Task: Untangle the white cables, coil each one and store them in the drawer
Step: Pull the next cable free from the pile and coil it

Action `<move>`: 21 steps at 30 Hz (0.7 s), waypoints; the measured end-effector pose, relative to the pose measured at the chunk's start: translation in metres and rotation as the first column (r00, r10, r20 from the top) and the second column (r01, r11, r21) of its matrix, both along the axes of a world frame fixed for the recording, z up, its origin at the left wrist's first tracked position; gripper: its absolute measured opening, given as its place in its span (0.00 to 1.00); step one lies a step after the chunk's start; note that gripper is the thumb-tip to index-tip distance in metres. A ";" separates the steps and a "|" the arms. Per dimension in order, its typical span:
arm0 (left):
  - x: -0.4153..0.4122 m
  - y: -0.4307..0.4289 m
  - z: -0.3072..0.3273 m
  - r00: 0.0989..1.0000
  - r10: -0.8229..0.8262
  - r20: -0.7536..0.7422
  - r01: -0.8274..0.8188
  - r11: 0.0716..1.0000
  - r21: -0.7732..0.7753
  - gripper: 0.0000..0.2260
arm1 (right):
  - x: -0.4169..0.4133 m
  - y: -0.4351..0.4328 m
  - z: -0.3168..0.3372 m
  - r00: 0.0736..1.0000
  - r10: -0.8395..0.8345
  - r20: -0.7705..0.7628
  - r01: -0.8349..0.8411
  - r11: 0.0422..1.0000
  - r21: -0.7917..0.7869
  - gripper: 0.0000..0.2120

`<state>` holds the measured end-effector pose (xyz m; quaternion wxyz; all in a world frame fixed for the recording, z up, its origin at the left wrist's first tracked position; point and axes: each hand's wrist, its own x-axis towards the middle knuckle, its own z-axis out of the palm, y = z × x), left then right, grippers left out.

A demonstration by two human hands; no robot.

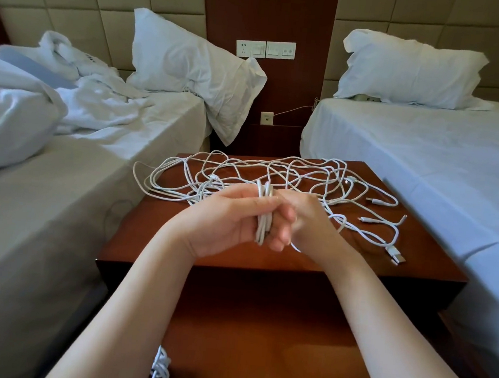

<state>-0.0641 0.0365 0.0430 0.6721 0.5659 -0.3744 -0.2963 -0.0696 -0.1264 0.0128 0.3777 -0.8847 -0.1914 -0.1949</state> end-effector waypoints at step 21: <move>0.037 0.002 -0.036 0.239 0.781 0.576 -0.952 0.304 -0.016 0.15 | 0.002 0.002 -0.003 0.976 -0.208 -0.068 0.174 0.925 -0.337 0.13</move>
